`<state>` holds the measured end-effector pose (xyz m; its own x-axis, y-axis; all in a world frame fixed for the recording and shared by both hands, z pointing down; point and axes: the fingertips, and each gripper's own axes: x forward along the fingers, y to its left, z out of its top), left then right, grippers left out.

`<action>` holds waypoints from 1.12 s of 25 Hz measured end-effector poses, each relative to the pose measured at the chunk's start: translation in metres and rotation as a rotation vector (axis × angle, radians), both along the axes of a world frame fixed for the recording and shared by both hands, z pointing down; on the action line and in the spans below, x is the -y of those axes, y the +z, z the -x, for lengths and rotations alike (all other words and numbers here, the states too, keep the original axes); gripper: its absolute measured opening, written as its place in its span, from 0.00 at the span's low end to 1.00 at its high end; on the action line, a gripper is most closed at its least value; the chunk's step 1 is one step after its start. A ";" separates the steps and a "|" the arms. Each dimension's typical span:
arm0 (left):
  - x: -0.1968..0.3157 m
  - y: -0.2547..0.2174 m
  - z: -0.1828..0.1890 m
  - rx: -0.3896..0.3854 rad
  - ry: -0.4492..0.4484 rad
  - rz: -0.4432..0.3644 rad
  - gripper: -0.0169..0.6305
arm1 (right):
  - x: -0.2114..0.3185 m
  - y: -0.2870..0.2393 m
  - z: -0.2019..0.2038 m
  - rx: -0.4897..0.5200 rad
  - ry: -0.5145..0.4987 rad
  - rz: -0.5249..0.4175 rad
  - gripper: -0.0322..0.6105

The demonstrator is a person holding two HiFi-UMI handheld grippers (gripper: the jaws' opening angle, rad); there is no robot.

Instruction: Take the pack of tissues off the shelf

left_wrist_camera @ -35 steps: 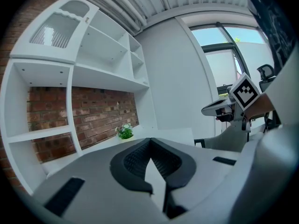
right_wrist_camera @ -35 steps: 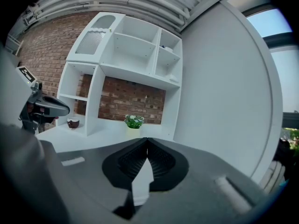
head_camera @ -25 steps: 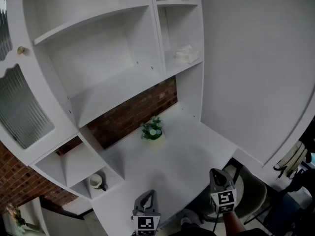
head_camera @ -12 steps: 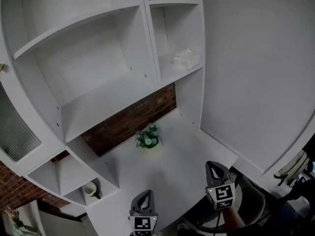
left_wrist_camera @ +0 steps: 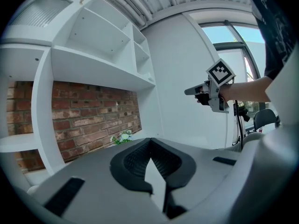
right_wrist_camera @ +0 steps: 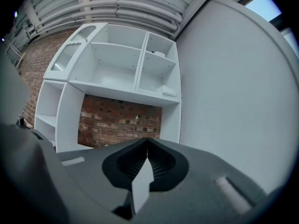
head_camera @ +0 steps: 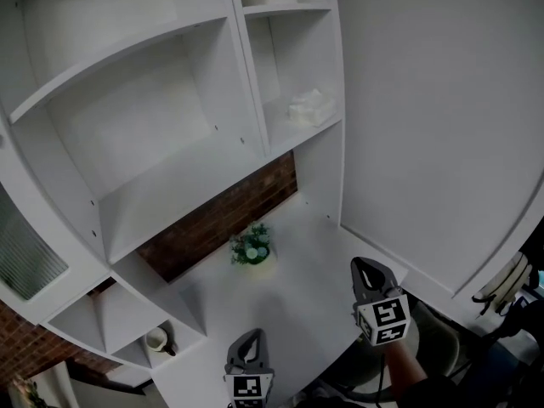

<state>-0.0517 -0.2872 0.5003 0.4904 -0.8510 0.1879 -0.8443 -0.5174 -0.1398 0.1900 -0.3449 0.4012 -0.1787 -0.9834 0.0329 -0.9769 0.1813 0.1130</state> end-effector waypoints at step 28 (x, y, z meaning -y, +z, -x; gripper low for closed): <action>0.040 -0.007 0.009 -0.062 -0.020 -0.018 0.04 | 0.152 -0.184 0.009 0.180 -0.173 -0.119 0.51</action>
<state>-0.0607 -0.3269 0.4931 0.4836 -0.8636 0.1426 -0.8616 -0.4984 -0.0962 0.1809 -0.4968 0.2173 -0.3370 -0.9327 -0.1281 -0.9388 0.3432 -0.0288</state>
